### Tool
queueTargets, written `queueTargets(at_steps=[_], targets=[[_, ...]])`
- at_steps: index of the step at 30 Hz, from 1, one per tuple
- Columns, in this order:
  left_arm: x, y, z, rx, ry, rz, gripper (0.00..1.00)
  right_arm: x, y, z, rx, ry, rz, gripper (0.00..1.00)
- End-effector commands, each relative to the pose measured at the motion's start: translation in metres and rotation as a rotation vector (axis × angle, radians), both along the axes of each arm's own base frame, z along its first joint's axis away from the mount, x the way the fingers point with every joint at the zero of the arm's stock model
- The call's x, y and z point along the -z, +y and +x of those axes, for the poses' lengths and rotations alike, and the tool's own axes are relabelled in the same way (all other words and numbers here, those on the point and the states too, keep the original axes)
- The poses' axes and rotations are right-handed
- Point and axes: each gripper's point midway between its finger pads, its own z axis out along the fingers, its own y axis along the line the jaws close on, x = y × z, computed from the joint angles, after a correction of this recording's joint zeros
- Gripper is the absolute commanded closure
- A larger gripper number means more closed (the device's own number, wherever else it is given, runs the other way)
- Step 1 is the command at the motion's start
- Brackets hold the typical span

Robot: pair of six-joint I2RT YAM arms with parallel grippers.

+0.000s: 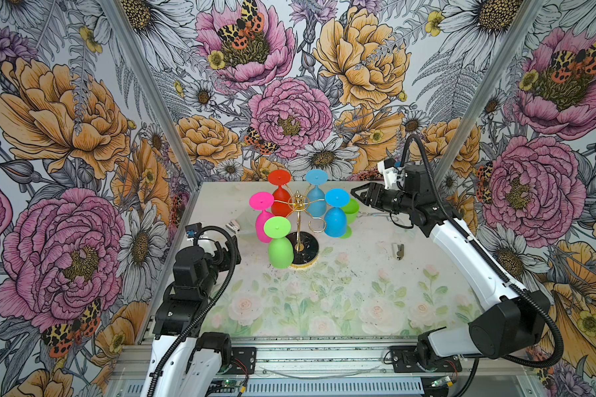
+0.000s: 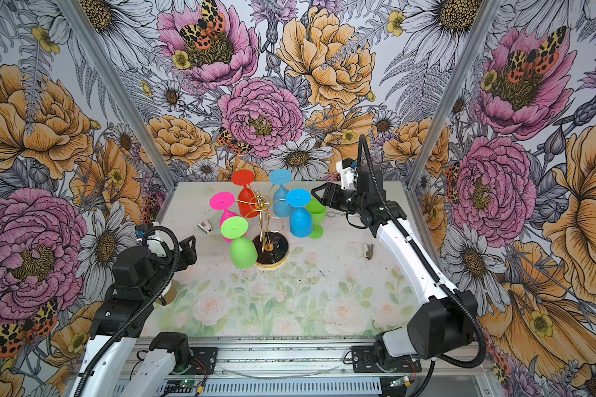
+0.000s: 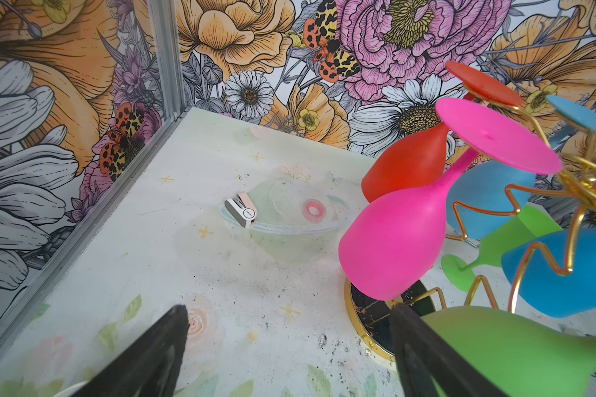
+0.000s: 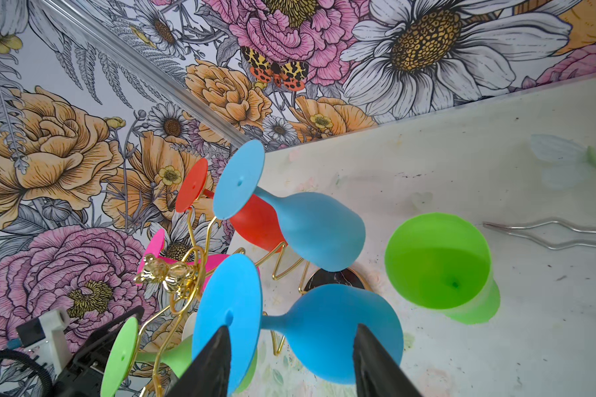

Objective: Take the wine glass off the wine glass rack
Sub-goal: 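Reach the right gripper to the foot of the cyan glass on the rack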

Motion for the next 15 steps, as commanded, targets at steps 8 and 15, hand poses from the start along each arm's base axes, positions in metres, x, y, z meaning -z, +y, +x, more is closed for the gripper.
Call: queueTargets(at_steps=[8, 15], targets=[[-0.004, -0.003, 0.002, 0.013, -0.030, -0.021, 0.07, -0.020, 0.019, -0.011, -0.070, -0.048, 0.110, 0.52], [-0.005, -0.002, 0.002, 0.013, -0.033, -0.025, 0.07, -0.016, 0.027, -0.013, -0.095, -0.030, 0.128, 0.58]])
